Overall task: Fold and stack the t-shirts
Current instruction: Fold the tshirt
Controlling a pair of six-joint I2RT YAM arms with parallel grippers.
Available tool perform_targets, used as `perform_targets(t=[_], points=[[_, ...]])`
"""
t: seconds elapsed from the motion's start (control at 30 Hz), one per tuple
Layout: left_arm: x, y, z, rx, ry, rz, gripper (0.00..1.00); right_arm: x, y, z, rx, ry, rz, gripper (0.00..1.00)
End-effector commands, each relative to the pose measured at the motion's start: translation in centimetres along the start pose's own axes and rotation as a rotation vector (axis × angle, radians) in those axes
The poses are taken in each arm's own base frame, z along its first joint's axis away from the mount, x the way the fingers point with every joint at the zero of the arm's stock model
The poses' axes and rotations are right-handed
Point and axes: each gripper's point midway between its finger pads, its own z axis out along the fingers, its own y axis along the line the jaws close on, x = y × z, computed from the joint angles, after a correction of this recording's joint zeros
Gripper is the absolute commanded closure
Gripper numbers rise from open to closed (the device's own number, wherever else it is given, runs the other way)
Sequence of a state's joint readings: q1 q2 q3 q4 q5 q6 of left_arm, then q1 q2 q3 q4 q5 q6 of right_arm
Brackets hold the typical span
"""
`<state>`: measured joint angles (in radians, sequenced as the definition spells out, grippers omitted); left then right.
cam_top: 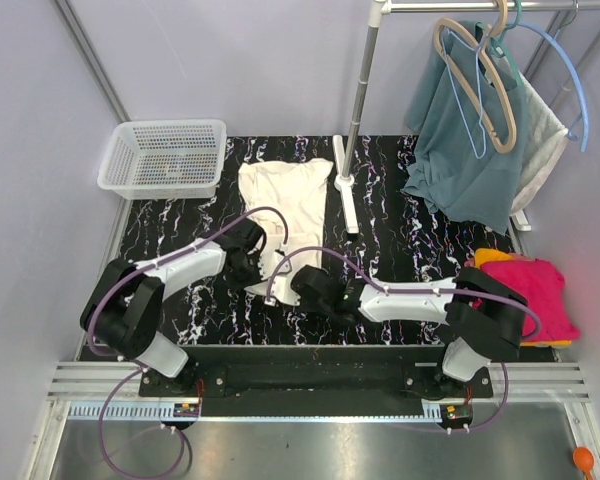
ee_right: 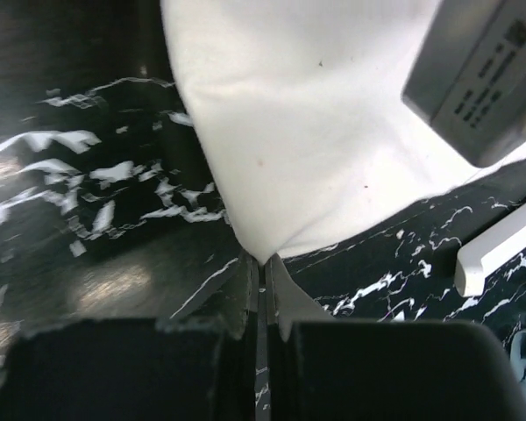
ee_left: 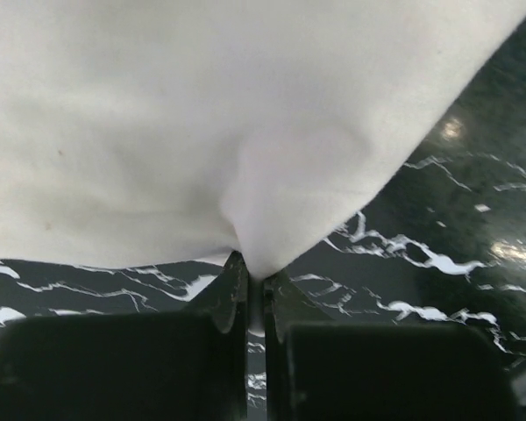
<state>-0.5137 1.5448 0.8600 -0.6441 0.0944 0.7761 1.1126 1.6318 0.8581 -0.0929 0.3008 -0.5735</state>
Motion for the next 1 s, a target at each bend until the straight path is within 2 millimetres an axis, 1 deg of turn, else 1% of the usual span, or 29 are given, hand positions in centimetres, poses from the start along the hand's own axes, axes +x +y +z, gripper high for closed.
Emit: perform_targets(t=[0.0, 0.13, 0.27, 0.37, 0.47, 0.57, 0.7, 0.8, 0.83, 0.97], points=[[0.1, -1.1, -1.8, -0.028, 0.001, 0.013, 1.0, -3.3, 1.5, -2.9, -0.073, -0.097, 0.022, 1.0], [0.4, -2.4, -2.6, -0.051, 0.008, 0.045, 1.0, -4.5, 3.7, -5.2, -0.158, -0.154, 0.014, 1.0], [1.5, -3.9, -3.4, -0.056, 0.002, 0.056, 1.0, -5.0, 4.0, -6.4, -0.166, -0.186, 0.023, 1.0], [2.0, -4.5, -4.0, -0.064, -0.004, 0.05, 1.0, -5.5, 3.7, -6.8, -0.162, -0.204, 0.026, 1.0], [1.9, -4.7, -4.6, -0.072, -0.017, 0.044, 1.0, -6.0, 3.4, -7.2, -0.156, -0.214, 0.023, 1.0], [1.3, -4.1, -5.3, -0.098, -0.034, 0.045, 1.0, -6.2, 3.3, -7.4, -0.15, -0.213, 0.023, 1.0], [-0.1, -3.0, -5.9, -0.118, -0.056, 0.055, 1.0, -6.3, 2.2, -7.5, -0.106, -0.208, 0.022, 1.0], [-1.5, -1.8, -6.3, -0.138, -0.077, 0.063, 1.0, -6.5, 1.0, -7.6, -0.047, -0.202, 0.002, 1.0], [-2.0, -1.4, -6.4, -0.152, -0.088, 0.061, 1.0, -6.4, 0.2, -7.7, -0.014, -0.196, -0.003, 1.0], [-4.0, 0.6, -7.4, -0.199, -0.14, 0.042, 1.0, -6.8, -1.8, -8.2, 0.059, -0.195, -0.003, 1.0]])
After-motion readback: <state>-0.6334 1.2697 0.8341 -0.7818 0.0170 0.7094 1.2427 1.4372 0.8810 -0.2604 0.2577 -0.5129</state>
